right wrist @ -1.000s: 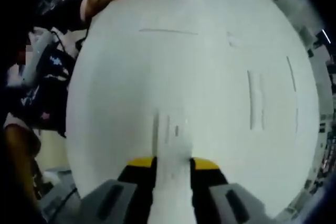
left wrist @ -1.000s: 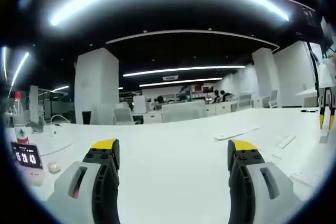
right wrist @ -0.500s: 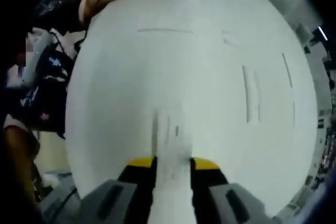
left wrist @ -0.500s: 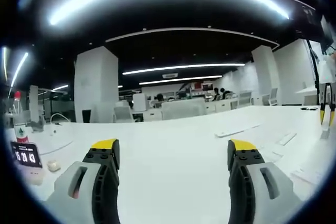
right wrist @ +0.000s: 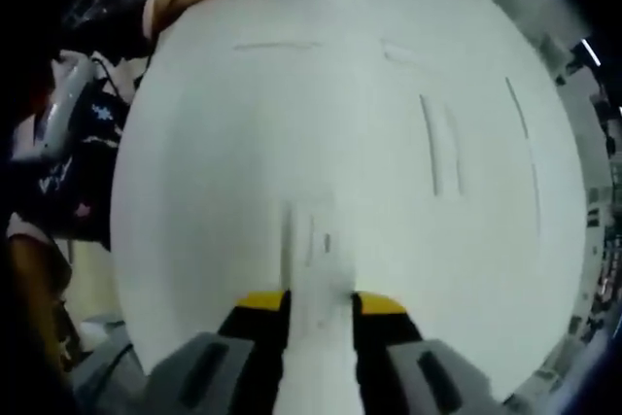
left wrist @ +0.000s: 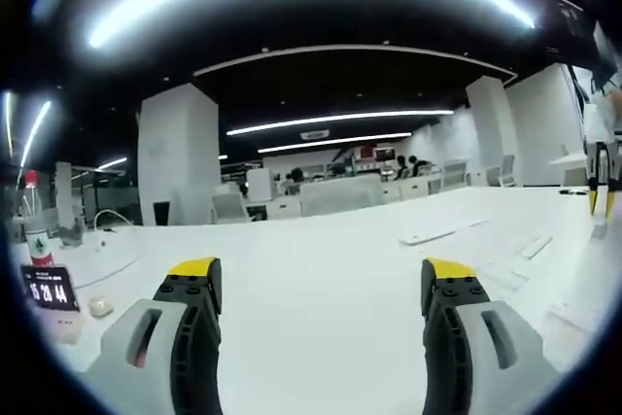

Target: Locate the socket holder cover, grip the socket holder cover, clip it into the socket holder slot.

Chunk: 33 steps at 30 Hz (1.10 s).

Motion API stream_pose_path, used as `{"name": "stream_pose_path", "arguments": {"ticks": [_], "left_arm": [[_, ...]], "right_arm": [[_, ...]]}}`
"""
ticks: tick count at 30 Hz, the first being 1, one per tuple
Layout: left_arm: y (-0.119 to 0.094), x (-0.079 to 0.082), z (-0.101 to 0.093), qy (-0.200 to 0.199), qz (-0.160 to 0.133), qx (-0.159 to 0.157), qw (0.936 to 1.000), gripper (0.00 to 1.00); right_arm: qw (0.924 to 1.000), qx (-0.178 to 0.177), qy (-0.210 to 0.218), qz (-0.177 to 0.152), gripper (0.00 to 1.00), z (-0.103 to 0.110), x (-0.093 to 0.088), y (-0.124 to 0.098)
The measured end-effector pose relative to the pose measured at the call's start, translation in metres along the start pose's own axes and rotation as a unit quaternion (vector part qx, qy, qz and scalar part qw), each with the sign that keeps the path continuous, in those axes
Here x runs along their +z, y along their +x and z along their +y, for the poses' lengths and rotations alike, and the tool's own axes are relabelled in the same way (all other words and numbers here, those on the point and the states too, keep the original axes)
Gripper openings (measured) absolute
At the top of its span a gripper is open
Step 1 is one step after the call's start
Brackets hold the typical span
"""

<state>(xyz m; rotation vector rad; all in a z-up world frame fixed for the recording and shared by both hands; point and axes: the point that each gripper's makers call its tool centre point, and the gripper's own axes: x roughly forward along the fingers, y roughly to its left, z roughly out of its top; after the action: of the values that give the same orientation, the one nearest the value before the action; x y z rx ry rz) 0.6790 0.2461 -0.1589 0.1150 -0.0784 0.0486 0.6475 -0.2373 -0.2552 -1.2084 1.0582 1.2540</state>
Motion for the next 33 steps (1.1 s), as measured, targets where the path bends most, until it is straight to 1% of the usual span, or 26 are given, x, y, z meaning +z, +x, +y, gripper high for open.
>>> {"name": "stream_pose_path", "arguments": {"ticks": [7, 12, 15, 19, 24, 27, 33], "left_arm": [[-0.003, -0.002, 0.004, 0.0, -0.001, 0.008, 1.0, 0.83], [-0.004, -0.004, 0.005, -0.005, 0.0, 0.012, 0.9999, 0.82], [-0.004, -0.008, 0.002, -0.004, 0.004, 0.01, 0.9999, 0.82], [-0.002, -0.011, -0.005, 0.007, 0.012, 0.004, 0.9999, 0.82], [-0.002, -0.01, -0.007, 0.011, 0.012, 0.001, 0.9999, 0.82], [-0.002, -0.012, -0.006, 0.016, 0.018, 0.002, 0.9997, 0.82], [-0.002, -0.015, -0.006, 0.021, 0.024, 0.002, 0.9995, 0.82]], "right_arm": [[1.0, -0.002, 0.0, 0.001, 0.28, -0.013, -0.003, -0.001], [0.9999, -0.013, 0.0, 0.005, 0.28, -0.034, -0.007, -0.002], [0.9999, -0.014, 0.0, 0.008, 0.28, -0.045, -0.01, -0.005], [0.9999, -0.015, 0.0, 0.005, 0.28, -0.057, -0.011, -0.007], [0.9999, -0.014, -0.001, 0.004, 0.28, -0.07, -0.015, -0.007], [0.9999, -0.014, 0.003, 0.01, 0.28, -0.08, -0.02, -0.005], [0.9999, 0.002, 0.003, 0.016, 0.28, -0.087, -0.022, 0.01]]}}
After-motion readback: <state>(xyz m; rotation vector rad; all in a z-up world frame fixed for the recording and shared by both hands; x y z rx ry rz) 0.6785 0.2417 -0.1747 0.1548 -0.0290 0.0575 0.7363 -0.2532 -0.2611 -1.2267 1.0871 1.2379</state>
